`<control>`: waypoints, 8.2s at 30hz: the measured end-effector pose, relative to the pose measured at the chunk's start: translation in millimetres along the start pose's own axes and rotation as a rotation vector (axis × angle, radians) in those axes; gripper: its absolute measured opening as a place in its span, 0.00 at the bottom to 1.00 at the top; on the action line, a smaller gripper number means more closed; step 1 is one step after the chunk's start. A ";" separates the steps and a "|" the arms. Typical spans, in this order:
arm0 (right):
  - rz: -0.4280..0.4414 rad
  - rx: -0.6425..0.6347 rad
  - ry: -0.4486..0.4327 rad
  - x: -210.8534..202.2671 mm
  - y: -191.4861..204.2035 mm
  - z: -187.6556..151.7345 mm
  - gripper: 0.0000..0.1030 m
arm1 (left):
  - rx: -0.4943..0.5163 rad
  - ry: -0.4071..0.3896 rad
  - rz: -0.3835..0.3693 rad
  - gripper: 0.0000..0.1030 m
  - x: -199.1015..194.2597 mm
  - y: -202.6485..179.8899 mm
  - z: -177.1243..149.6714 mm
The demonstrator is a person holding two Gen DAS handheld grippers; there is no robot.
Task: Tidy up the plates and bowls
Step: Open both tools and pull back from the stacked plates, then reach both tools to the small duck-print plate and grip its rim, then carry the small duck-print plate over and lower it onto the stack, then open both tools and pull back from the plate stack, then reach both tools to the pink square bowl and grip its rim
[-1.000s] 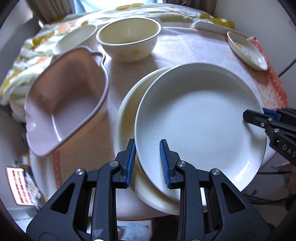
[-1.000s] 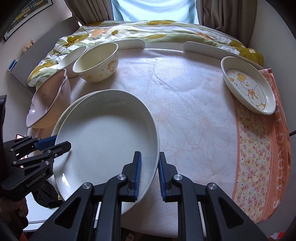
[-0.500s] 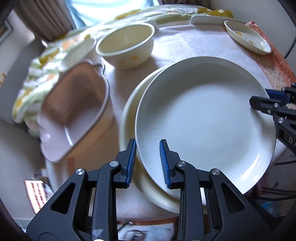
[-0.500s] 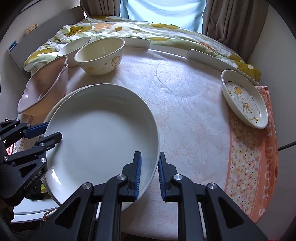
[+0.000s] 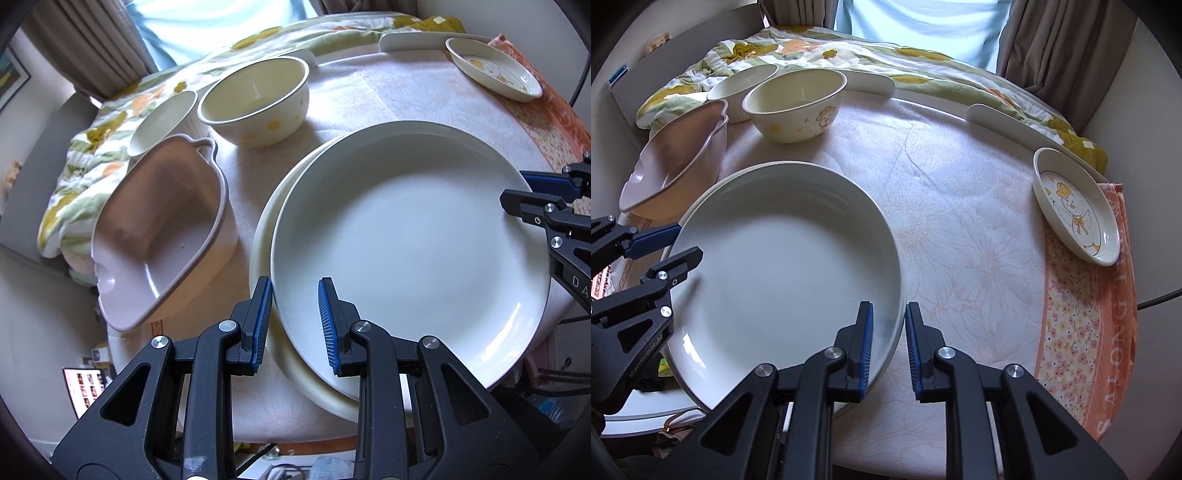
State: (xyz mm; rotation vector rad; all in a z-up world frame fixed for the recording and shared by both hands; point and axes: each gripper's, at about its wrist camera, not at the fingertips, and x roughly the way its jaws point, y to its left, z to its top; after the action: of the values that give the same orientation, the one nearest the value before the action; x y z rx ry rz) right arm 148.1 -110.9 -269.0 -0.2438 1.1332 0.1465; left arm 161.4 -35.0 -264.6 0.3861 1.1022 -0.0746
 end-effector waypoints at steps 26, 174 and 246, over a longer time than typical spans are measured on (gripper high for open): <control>0.084 0.306 -0.153 -83.8 -77.8 -2.5 0.59 | -0.092 -0.314 -0.227 0.94 -108.0 14.5 62.7; 0.274 0.249 -0.113 -21.8 -38.5 -25.1 0.11 | -0.262 -0.031 -0.121 0.16 -7.8 21.0 -21.0; 0.411 -0.065 -0.122 -55.6 57.1 113.6 1.00 | -0.747 -0.103 -0.223 0.99 -56.4 209.3 -60.9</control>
State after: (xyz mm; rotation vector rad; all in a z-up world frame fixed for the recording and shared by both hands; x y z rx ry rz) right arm 210.7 -25.2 -179.6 -0.0551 1.0464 0.5552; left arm 135.6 173.3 -182.9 -0.4059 0.9893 0.1198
